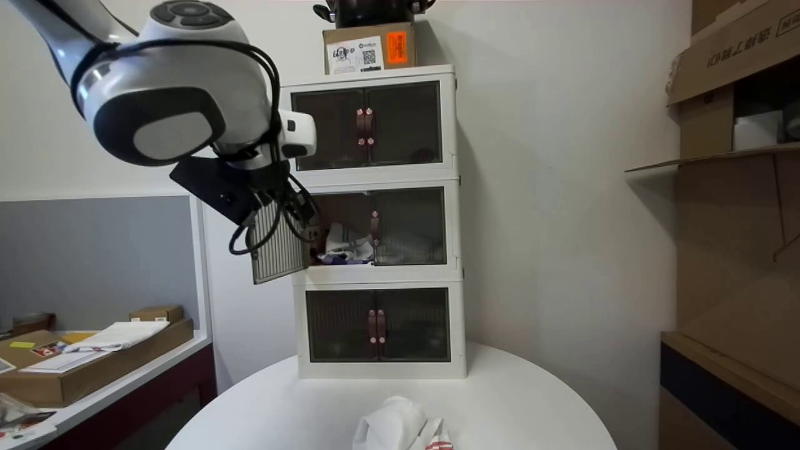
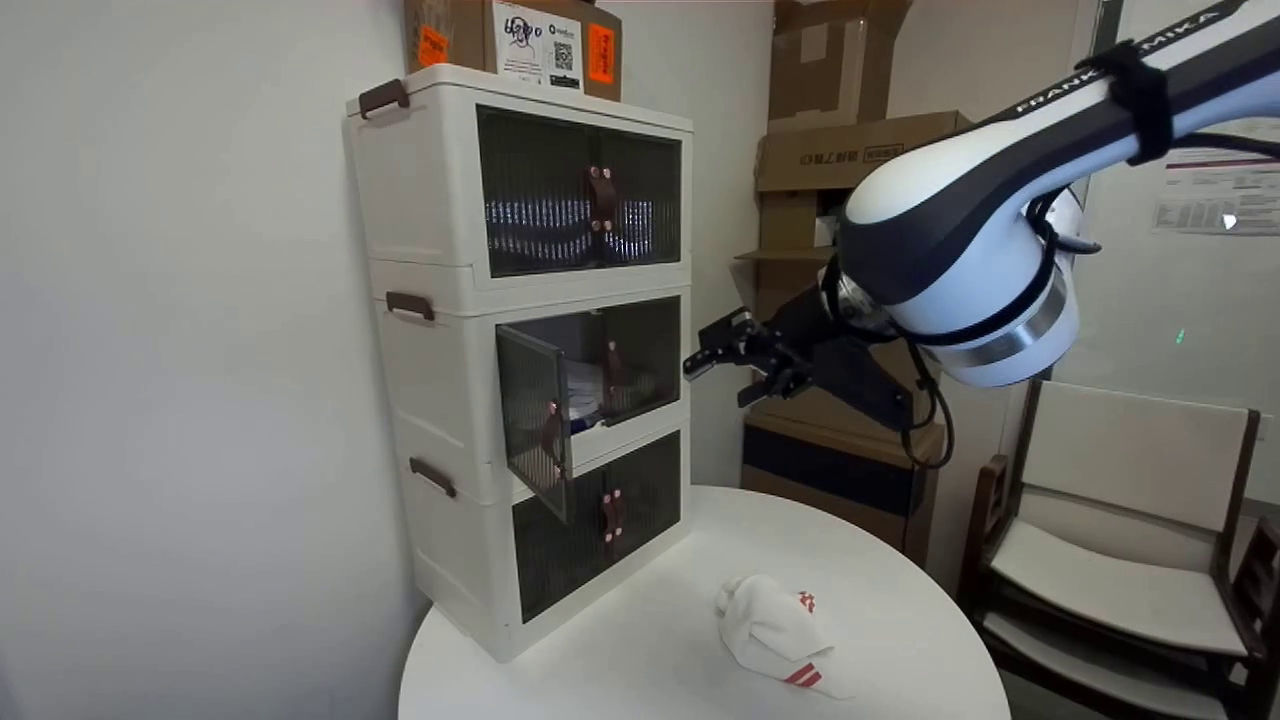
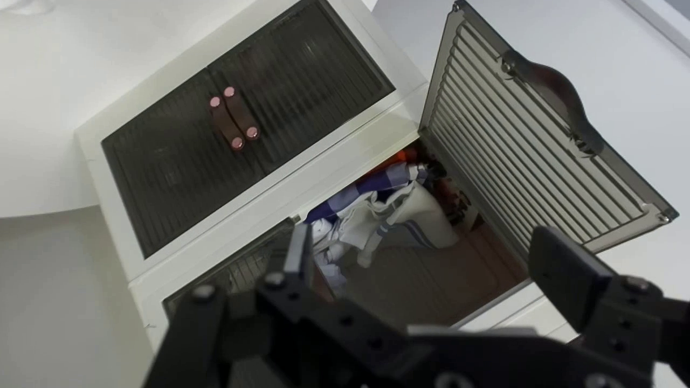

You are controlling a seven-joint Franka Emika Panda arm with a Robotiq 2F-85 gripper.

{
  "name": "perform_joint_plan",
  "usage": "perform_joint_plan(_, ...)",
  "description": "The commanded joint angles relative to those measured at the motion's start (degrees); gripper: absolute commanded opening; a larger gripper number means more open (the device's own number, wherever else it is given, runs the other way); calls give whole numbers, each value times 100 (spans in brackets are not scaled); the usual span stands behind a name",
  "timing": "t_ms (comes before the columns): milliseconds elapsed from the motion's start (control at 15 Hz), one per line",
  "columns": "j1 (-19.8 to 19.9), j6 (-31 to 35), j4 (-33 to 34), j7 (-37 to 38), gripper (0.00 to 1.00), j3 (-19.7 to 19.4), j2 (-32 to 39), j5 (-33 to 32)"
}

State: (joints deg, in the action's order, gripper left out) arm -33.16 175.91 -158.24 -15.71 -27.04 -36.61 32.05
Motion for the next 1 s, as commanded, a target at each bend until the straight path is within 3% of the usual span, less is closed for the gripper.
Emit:
perform_joint_plan(0,-1203,311,14,-671,100,-1236,-368,324)
perform_joint_plan(133,-1433,278,19,-899,100,-1749,-545,246)
perform_joint_plan(200,-1132,181,24,-592,100,-1356,-251,149)
perform_joint_plan(333,-1301,181,24,-745,100,-1671,-381,149)
perform_joint_plan(933,-1219,12,3,-1083,100,-1883,-453,-12)
